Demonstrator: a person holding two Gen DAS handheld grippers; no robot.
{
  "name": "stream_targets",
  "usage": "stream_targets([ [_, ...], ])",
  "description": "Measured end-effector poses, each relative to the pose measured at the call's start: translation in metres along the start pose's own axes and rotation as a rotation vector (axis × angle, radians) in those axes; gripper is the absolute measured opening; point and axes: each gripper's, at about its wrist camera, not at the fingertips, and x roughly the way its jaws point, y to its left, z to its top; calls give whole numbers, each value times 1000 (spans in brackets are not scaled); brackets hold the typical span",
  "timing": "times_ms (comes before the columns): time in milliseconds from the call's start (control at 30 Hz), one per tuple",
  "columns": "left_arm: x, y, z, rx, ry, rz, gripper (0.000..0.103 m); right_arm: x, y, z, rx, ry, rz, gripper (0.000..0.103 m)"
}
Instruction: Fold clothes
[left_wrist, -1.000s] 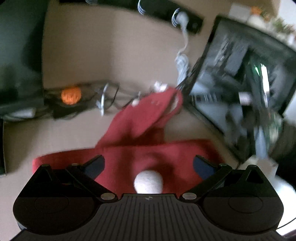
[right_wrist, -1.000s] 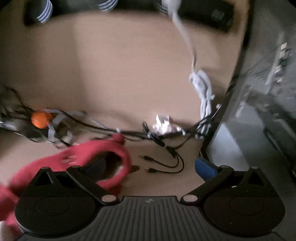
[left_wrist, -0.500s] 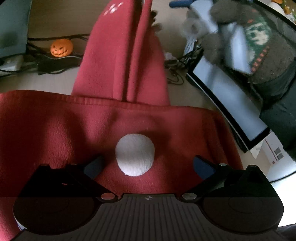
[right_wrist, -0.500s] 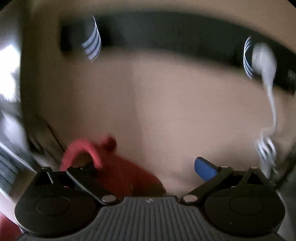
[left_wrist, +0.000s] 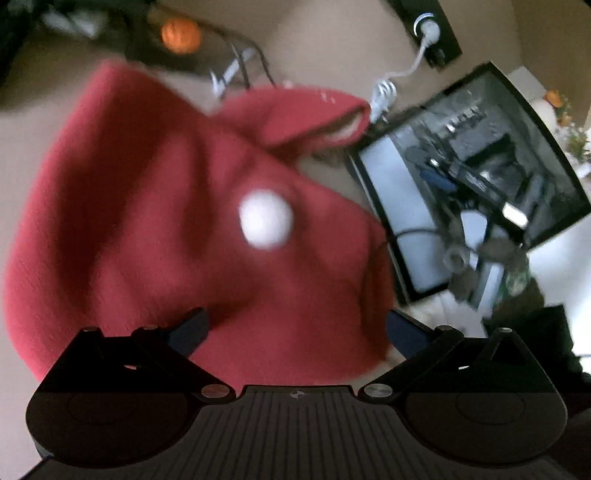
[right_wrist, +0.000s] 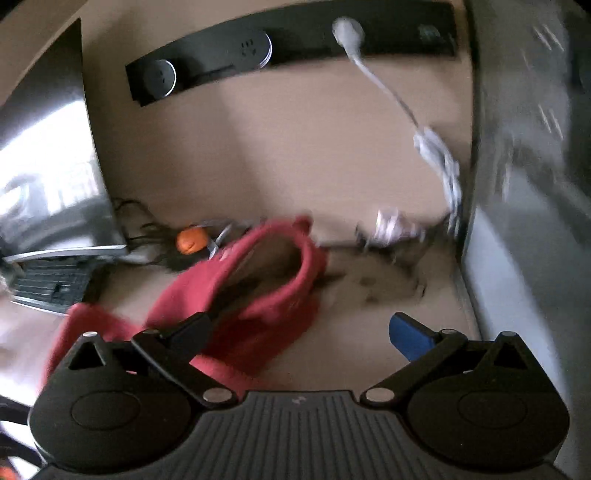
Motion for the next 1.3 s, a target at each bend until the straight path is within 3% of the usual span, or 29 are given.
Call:
stream_targets([
  [133,8,10,-1,-19,31,-35,103,17,4,-36,58,101,-37,86],
  [233,14,17,-2,-34,54,-62,103,40,18,-66,57,150,-91,86],
  [367,21,27,-2,-51,79,-87,103,36,65,-102,-18,135,-131,86],
  [533,10,47,28,-26,-10,64,103,26,122,-138,2,170,12,86],
  [700,-9,58,53,-31,-89,183,103,1,169,-145,-160,141,143,92],
  [800,-27,45,53,3,-119,176,103,-26,161,-137,-191,73,113,103],
  [867,-32,31,46,34,-117,131,103,-35,139,-127,-144,29,42,103],
  [1000,-10,8,16,63,-23,20,103,-27,97,-109,-13,-8,-91,103],
  [1067,6,-7,-1,133,27,14,103,-13,90,-106,-4,5,-121,103],
  [1200,25,-40,-29,452,54,188,103,19,102,-111,-48,57,-143,103],
  [1300,23,-39,-34,503,64,198,103,44,113,-118,-56,96,-132,103],
])
